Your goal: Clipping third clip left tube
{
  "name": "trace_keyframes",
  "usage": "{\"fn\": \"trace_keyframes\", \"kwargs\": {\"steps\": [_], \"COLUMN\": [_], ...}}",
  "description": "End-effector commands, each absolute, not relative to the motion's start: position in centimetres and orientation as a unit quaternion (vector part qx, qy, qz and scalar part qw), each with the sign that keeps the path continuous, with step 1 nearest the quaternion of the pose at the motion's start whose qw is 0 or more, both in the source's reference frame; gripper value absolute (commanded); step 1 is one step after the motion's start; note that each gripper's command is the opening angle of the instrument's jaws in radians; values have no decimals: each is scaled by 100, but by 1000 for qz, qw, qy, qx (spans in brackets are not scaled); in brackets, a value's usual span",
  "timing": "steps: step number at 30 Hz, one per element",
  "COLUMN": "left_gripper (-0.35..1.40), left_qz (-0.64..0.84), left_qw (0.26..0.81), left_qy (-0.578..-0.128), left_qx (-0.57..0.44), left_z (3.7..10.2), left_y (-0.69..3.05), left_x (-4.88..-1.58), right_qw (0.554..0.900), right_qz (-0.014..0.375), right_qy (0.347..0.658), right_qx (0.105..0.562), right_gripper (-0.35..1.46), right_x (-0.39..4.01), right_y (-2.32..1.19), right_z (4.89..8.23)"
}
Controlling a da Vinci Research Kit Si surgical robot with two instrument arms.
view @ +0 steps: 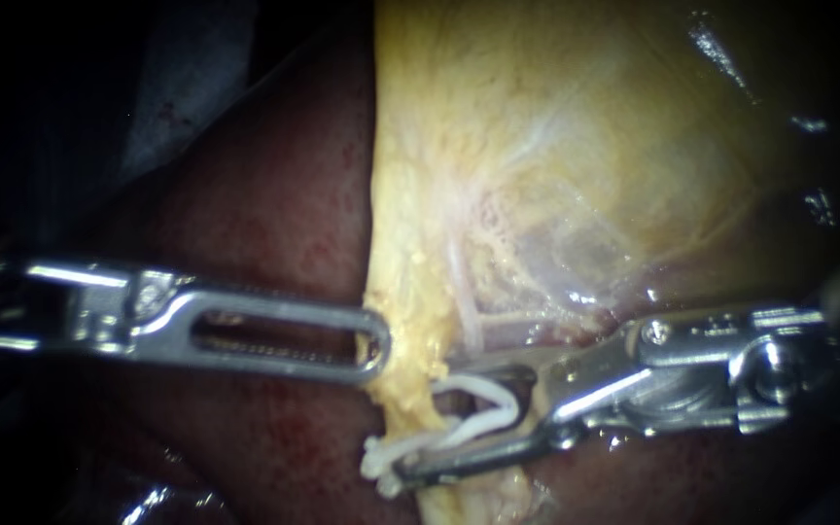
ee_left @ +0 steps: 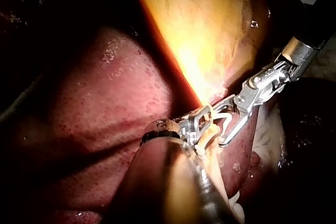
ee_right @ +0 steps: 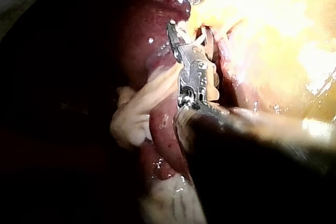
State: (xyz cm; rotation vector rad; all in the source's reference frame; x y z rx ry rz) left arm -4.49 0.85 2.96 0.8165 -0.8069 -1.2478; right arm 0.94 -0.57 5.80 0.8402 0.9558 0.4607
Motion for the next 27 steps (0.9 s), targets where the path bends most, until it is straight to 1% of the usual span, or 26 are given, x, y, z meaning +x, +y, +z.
{"fn": "trace_keyframes", "kwargs": {"steps": [1,20,27], "left_gripper": [-35,-35,-35], "left_qz": [-552,-550,-550], "left_qw": [662,663,662], "left_qy": [-356,-356,-356], "left_qx": [361,363,363], "left_z": [297,300,300], "left_y": [84,82,81], "left_x": [-450,-455,-455], "right_qw": [779,778,778], "right_qz": [211,220,220], "right_qy": [442,439,439], "right_qx": [391,391,391], "right_gripper": [53,50,48], "right_x": [97,127,132], "right_y": [-57,-53,-51], "right_z": [579,582,583]}}
